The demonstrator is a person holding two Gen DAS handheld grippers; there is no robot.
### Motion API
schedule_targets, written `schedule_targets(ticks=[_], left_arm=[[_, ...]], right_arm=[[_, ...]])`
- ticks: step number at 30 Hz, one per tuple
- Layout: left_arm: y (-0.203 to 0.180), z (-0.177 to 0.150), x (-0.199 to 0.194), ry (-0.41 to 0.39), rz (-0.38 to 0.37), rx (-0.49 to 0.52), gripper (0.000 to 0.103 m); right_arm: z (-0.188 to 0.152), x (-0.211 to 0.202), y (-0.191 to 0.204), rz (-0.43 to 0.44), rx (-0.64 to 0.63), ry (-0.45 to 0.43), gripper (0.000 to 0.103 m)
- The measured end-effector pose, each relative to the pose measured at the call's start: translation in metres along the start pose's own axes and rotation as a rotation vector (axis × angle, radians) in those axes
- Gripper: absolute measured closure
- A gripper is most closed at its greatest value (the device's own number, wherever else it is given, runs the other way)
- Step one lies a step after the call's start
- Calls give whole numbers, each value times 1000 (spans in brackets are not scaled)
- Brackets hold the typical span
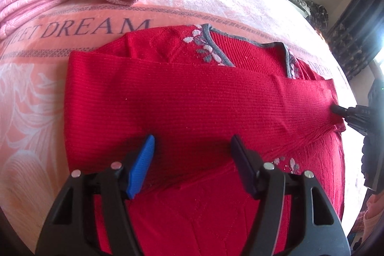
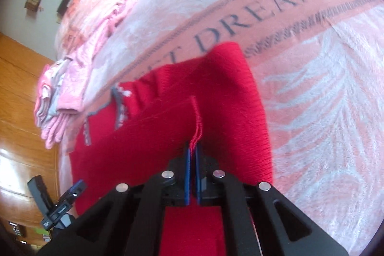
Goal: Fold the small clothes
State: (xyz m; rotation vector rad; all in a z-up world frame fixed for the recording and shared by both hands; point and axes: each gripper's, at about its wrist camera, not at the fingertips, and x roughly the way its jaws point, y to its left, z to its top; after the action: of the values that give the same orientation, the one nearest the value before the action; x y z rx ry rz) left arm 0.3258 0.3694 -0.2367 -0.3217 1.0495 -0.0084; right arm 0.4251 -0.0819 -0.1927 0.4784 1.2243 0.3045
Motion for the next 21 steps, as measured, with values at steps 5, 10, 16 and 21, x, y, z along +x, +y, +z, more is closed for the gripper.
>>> schedule_targets(ticks=[5,10,16,21], left_arm=[[0,2,-3,23,12,-3,38],[-6,-2,-28,-21,-30,-23,38],[1,-12,-6,18,-46,-50,38],[2,-18,-31,34,-51,-47,37]], right_arm=[[-3,-9,-2,-14,13,-31,90],[-15,-39,28,-50,-138,-111,87],[-19,6,24,-126,-119,21,93],[-31,-25,24,-24,-131,-27,75]])
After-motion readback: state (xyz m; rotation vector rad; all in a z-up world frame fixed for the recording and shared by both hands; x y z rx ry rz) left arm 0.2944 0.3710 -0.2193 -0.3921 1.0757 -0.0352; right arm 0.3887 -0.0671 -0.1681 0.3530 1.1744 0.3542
